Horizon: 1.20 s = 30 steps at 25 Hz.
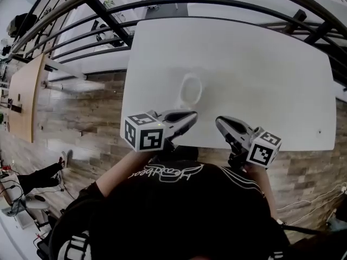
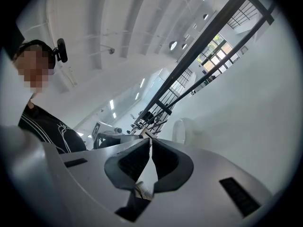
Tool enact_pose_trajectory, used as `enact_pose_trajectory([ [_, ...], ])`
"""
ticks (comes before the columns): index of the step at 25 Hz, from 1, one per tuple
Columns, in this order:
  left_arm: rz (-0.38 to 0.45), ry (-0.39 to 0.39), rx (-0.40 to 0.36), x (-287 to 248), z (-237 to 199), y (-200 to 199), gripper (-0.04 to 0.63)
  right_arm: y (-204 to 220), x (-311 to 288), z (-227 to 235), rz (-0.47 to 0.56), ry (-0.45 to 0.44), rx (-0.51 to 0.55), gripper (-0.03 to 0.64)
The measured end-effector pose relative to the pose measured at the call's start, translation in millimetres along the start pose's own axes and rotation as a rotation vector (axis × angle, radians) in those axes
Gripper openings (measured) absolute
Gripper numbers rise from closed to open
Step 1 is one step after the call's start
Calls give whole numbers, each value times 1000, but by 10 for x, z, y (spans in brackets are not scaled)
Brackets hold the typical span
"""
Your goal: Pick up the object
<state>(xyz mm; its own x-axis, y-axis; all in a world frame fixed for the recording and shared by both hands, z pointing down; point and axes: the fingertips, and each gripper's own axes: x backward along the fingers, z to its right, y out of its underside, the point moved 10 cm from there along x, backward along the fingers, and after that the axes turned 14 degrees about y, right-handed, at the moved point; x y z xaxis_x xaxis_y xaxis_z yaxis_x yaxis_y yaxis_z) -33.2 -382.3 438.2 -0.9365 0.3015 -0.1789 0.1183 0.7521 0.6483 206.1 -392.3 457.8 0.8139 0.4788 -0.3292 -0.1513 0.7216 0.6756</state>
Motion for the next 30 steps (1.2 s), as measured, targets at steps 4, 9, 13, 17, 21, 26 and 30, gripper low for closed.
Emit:
enact_pose_trajectory([
  [4, -22, 12, -25, 41, -109, -58, 8, 10, -103, 37, -12, 4, -15, 21],
  [9, -48, 25, -57, 87, -272, -244, 9, -69, -210, 75, -31, 11, -39, 23],
  [13, -67, -7, -77, 119, -477, -360, 37, -136, -323, 164, -37, 22, -56, 21],
  [17, -102, -34, -67, 128, -793, -442, 122, -163, -499, 287, -54, 35, -78, 21],
  [21, -129, -79, -55, 103, -1126, -604, 158, -306, -691, 403, -70, 39, -89, 22],
  [26, -176, -105, -36, 66, -1312, -539, 189, -243, -670, 451, -75, 62, -99, 21],
  [30, -209, -97, 15, 12, -1485, -522, 189, -272, -699, 475, -76, 72, -102, 22],
])
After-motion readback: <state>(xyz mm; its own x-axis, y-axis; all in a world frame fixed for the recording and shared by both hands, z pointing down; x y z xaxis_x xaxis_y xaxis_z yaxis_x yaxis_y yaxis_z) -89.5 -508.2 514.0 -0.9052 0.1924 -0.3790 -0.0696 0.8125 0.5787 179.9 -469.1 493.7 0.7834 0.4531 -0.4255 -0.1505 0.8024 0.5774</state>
